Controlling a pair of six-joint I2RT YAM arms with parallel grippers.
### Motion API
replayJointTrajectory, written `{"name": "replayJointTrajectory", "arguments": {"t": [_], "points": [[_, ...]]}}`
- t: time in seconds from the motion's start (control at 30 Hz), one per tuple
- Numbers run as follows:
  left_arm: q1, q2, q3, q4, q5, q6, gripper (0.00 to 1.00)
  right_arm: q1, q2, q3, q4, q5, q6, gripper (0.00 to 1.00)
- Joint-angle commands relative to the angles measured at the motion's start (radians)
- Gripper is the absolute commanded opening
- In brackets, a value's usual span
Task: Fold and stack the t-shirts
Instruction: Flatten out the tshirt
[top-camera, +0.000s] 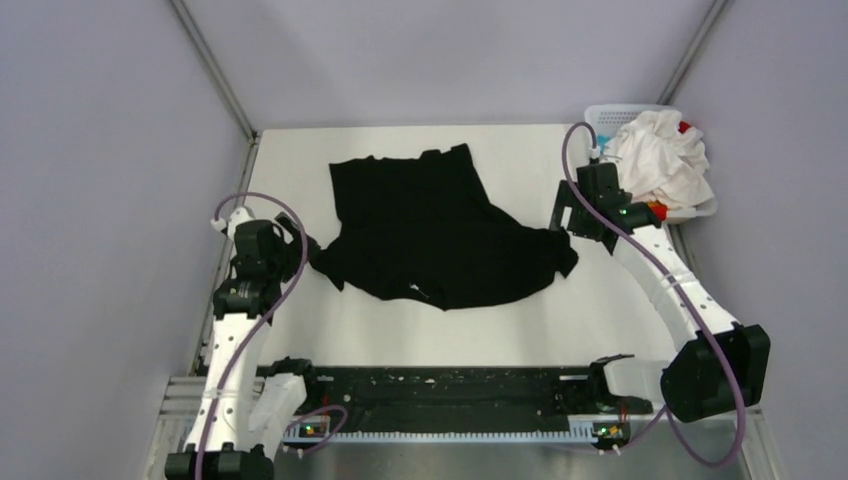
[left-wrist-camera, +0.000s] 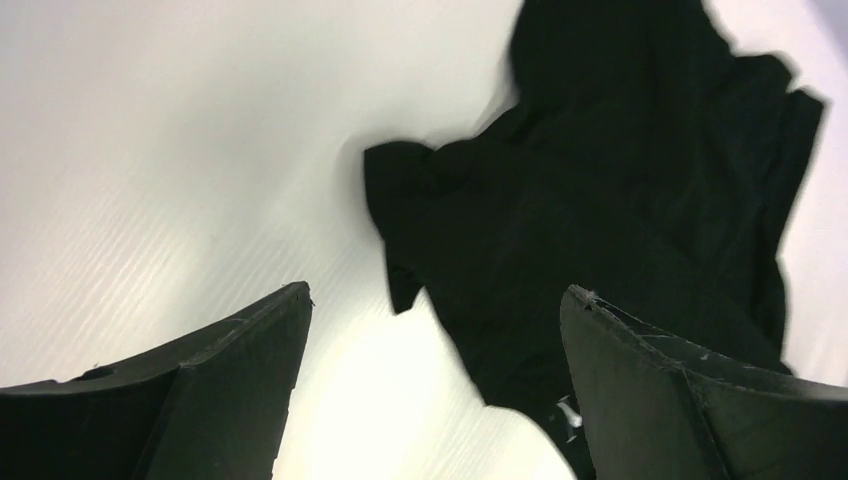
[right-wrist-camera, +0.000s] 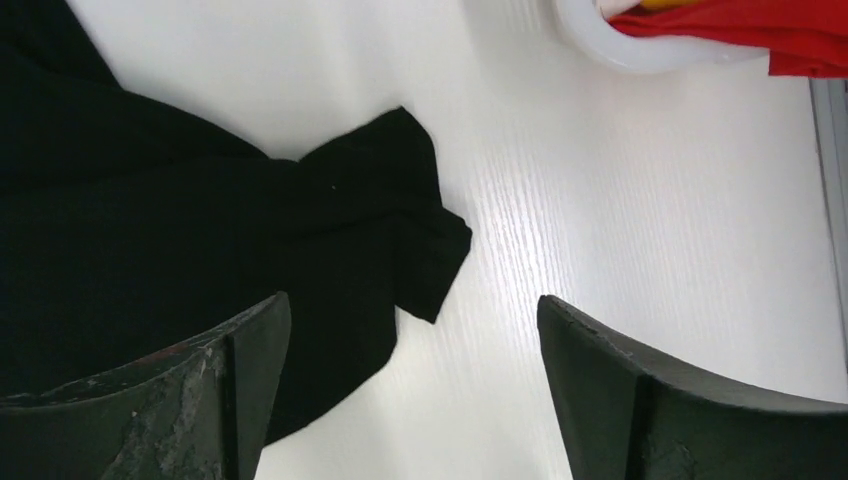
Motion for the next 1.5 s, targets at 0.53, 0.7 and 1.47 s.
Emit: {"name": "replayJointTrajectory", "arguments": {"t": [0.53, 0.7, 1.47], "points": [[-0.278, 1.006, 0.392, 0.286, 0.433, 0.034, 0.99, 0.251, 0.262, -0.207, 0.468, -0.246, 0.228, 0.99], [-0.323, 1.003, 0.186, 0.443, 0.546, -0.022, 0.99, 0.246, 0.446, -0.073, 0.460, -0.186, 0.197, 0.99], [-0.926, 0.818, 0.311, 0.346, 0.232, -0.179, 0.99, 0.121, 0.712, 0.643, 0.258, -0.120, -0.095, 0.99]]}}
